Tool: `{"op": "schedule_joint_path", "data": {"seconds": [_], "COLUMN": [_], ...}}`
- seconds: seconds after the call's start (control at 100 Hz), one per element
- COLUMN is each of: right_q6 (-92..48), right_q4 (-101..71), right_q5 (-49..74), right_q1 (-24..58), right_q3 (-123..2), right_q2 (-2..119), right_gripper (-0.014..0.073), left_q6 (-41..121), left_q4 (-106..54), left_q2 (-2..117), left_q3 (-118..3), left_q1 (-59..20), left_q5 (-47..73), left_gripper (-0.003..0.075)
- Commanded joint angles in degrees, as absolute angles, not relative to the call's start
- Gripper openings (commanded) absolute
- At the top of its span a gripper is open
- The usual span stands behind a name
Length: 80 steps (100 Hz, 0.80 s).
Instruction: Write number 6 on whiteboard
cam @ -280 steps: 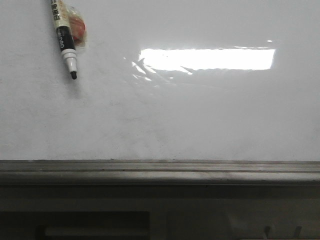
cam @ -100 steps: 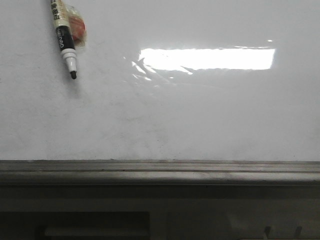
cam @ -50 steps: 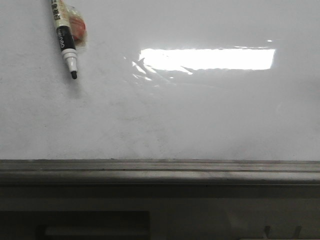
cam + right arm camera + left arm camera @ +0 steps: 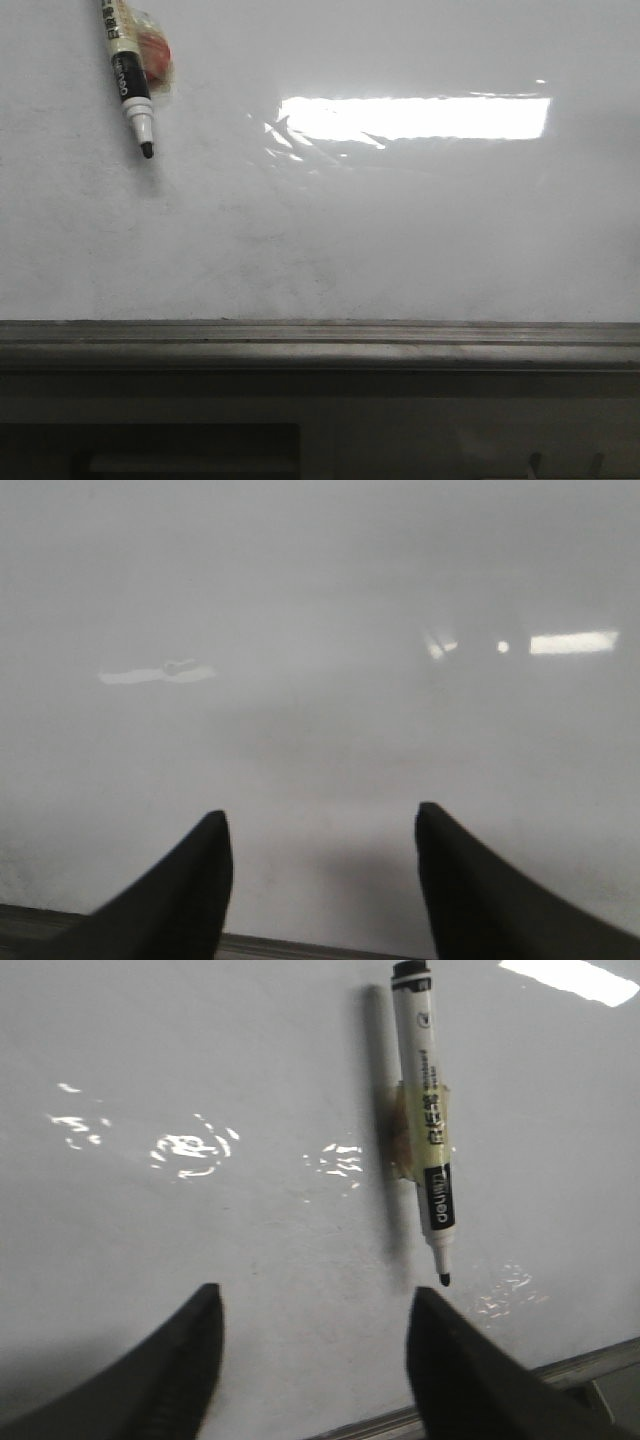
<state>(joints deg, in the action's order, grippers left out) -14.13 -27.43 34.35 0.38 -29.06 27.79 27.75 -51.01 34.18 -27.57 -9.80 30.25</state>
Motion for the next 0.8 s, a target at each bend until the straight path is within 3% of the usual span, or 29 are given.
{"op": "schedule_joint_path", "data": {"seconds": [0.0,0.28,0.79], "right_q6": [-15.05,-15.05,-15.05], "right_q4": [-29.05,-29.38,-29.38], "right_q5": [31.28,31.28,30.70], "right_q1": [-0.03,-0.03,-0.03], "right_q3": [-31.07,-31.07,-31.07], "right_q2": [28.54,28.54,28.54], "right_gripper": [0.0435,0.0435,0.0435], "left_q6": [34.15,55.16,57.95], "left_q4": [-60.63,-82.17,-83.03], "left_q2": [37.24,48.95,63.89], "left_q3": [-29.93,-30.88,-39.74], "left_q1": [-11.16,-16.05,-23.13], "left_q5": [26.59,26.50,23.06], "left_gripper": [0.0533,0.0481,0.0481]}}
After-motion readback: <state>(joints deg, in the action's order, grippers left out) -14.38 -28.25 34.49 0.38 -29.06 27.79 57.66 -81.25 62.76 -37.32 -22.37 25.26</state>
